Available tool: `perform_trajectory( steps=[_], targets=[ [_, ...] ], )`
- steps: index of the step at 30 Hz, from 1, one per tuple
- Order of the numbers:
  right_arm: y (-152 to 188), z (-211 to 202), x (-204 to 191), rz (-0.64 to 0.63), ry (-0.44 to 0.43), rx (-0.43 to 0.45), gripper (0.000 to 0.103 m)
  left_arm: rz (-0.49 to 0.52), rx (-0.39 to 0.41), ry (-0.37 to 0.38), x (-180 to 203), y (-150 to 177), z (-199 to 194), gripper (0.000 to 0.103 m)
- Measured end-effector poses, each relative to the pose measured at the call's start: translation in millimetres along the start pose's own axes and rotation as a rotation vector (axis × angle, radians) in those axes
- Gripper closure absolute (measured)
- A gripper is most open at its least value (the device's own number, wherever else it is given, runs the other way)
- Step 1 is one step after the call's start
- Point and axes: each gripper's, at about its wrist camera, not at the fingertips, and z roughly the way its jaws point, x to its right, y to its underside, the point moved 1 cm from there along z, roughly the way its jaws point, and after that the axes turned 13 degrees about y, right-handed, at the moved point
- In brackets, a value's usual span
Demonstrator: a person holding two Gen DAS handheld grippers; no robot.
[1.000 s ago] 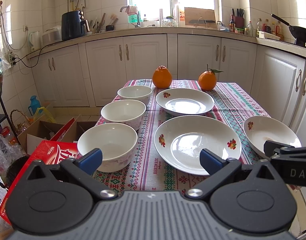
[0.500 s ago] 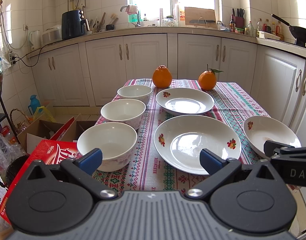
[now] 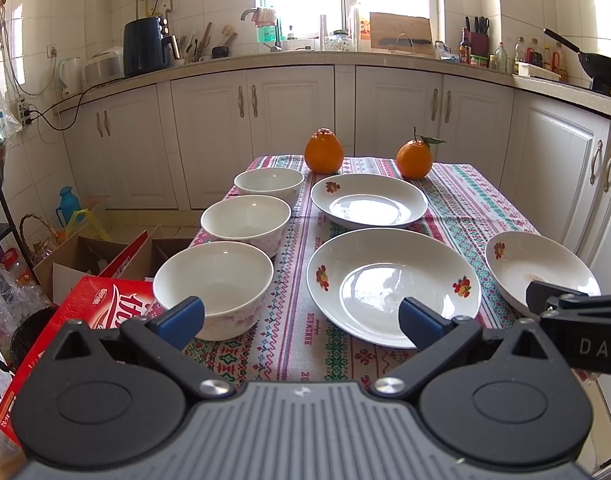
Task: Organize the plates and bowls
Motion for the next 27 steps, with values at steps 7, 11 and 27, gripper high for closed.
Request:
perform_trajectory(
  steps=[7,11,27],
  targets=[
    [-0.2,0.2,0.7,0.003,-0.001,0.0,0.0,-0.006,-0.002,0.006,-1.0,-0.7,1.1,0.001],
    [-0.7,0.5,1.3,0.003,-0.001,-0.002,0.0,-0.006,-0.002,0.005,-1.1,-0.7,1.4,0.001],
    [0.0,2.8,1.1,0.007,-0.002,0.001,0.0,-0.021,0.006,0.013,-2.0,-1.1,1.7,0.001]
  ],
)
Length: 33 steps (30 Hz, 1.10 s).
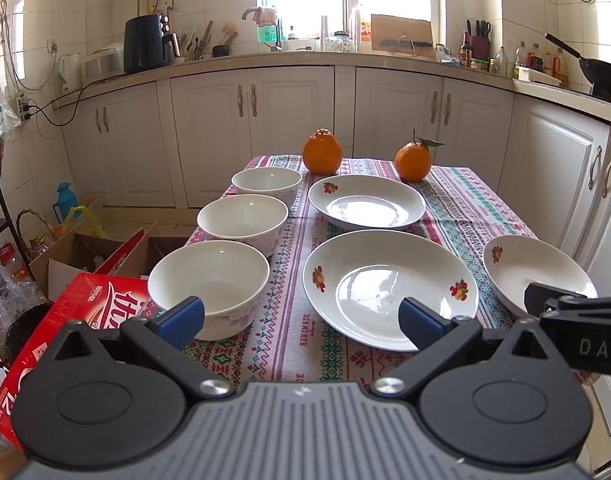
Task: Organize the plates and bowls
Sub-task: 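Move the left tool to the stained white plate and grasp its rim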
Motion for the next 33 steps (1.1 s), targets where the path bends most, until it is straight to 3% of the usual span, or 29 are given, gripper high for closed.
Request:
perform_trajectory(
  steps=[7,15,27,33],
  targets=[
    [-1.4,-1.0,1.6,0.009,-0.007,0.012,0.0,0.005,0.008,0.003,1.5,-3.0,-0.7,0.001],
    [-5.5,2.2,5.9,0.017,-0.023,0.025,0.0,-0.043,-0.025,0.076,-4.0,-6.9,8.1,0.001],
    [-15.3,33.1,34.8,0.059,-0.013,-0.001,0.0,0.041,-0.089,0.178,9.3,-22.7,37.2,0.001],
    [-12.8,49.8,62.5,0.058,0.017,0.001,0.0,0.118,-0.078,0.187,20.2,-32.8,51.8,0.001]
  ],
)
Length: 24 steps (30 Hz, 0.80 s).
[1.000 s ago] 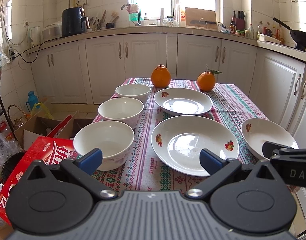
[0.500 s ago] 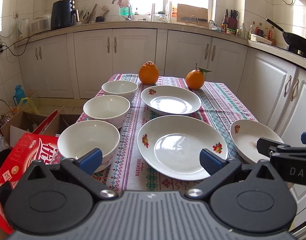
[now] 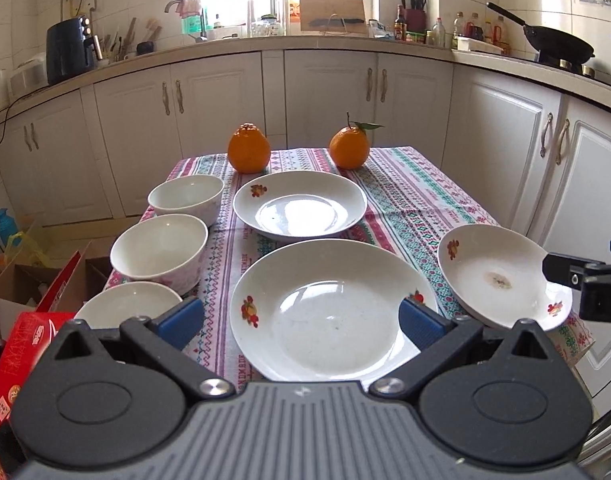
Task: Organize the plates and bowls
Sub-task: 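Move the left tool to the stained white plate and grasp its rim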
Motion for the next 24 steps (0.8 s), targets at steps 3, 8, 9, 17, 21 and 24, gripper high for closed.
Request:
perform_trajectory(
  steps=[3,8,9,17,21,24],
  targets=[
    [5.3,8.3,14.5,-0.016,-0.009,0.006,0.0,0.03,0.011,0.019,3.8,-5.3,7.0,0.001],
    [21.1,27.2,35.8,-0.054,-0.041,-0.003,0.0,0.069,-0.011,0.048,11.1,-12.5,25.1,0.001],
    [24.9,31.0,40.1,-0.056,-0.054,-0.006,0.0,0.074,-0.02,0.059,12.4,-13.7,28.6,0.001],
    [55.9,69.0,61.6,-0.023,-0.251,-0.112,0.0,0.106,-0.094,0.189,26.2,-25.7,49.2,0.001],
    [64.6,85.6,63.8,0.011,-0.317,-0.153,0.0,0.141,-0.142,0.193,34.6,-30.2,62.6,0.001],
    [66.9,94.9,64.5,-0.005,-0.312,-0.166,0.0,0.179,-0.168,0.211,43.1,-33.8,74.6,0.001]
  ],
)
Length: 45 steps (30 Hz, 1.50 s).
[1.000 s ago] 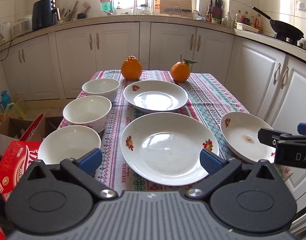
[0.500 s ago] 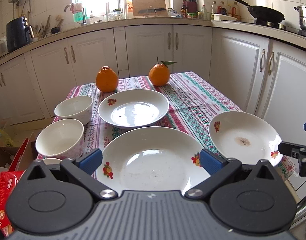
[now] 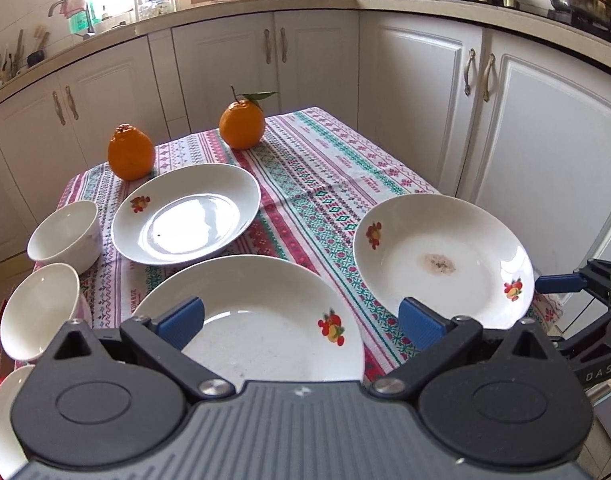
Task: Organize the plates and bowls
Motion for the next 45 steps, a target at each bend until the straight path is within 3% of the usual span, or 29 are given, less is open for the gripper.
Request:
perform_trajectory(
  steps=[6,24,28,31,41,45],
  targets=[
    [-0.5,14.5,-7.9,-0.16,0.033,0.0,0.0,0.04,-0.033,0.069,9.5,-15.7,21.9,0.001],
    [-2.9,25.7,18.1,-0.275,-0.151,0.11,0.0,0.197,-0.202,0.218,34.1,-60.9,111.5,0.001],
    [-5.0,29.1,18.1,-0.29,-0.173,0.125,0.0,0.184,-0.247,0.236,30.0,-64.3,129.8,0.002],
    [-7.2,30.9,17.8,-0.308,-0.195,0.125,0.0,0.162,-0.284,0.269,24.9,-66.7,141.1,0.005],
    [-9.7,33.0,18.0,-0.338,-0.23,0.122,0.0,0.137,-0.354,0.341,16.3,-71.4,157.2,0.035],
    [-10.1,33.0,18.3,-0.341,-0.232,0.119,0.001,0.124,-0.375,0.357,13.4,-73.6,161.7,0.039]
  ],
)
